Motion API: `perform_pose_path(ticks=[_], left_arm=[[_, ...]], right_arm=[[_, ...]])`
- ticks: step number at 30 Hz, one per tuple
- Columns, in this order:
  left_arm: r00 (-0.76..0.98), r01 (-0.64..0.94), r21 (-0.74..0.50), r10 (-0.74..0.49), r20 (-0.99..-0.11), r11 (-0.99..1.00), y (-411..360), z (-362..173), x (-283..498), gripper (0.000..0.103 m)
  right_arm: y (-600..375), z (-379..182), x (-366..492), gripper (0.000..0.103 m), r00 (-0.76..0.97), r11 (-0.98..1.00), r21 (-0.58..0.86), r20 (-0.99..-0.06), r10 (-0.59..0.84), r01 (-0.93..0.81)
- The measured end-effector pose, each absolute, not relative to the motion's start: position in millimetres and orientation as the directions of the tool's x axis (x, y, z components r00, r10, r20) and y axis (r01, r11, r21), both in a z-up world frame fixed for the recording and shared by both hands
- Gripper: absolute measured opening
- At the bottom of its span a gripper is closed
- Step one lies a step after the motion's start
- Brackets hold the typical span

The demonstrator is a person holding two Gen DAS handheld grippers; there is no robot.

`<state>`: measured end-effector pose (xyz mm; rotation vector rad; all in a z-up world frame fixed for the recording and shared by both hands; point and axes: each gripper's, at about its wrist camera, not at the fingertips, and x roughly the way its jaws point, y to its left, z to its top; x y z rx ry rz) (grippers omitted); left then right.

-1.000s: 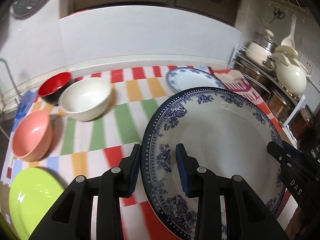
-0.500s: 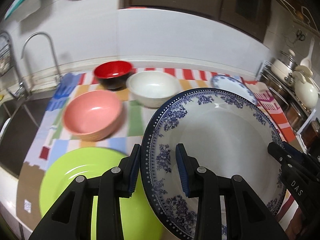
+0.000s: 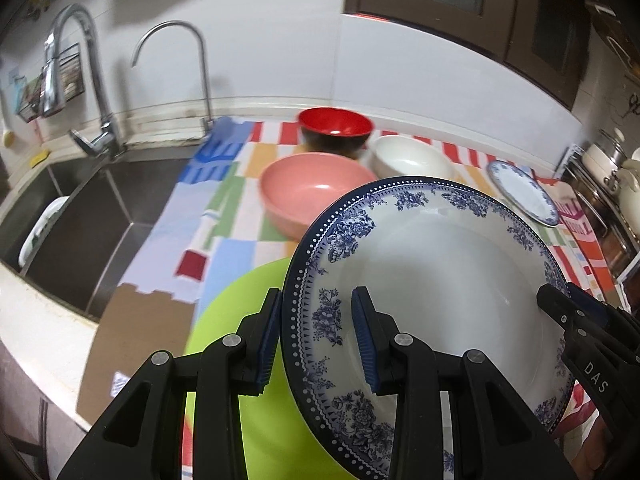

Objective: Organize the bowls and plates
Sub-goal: 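Lift the blue-patterned plate with both grippers and carry it over the green plate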

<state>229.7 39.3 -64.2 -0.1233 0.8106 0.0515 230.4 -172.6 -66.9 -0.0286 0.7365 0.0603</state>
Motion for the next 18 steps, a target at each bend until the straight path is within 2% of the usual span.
perform_pose_path(ticks=[18], left_arm=[[0.602, -0.178, -0.056, 0.064, -0.796, 0.982, 100, -101, 208, 0.035]], right_arm=[[-107, -107, 227, 0.036, 0.658, 0.988, 0.014, -0.745, 0.114, -0.154]])
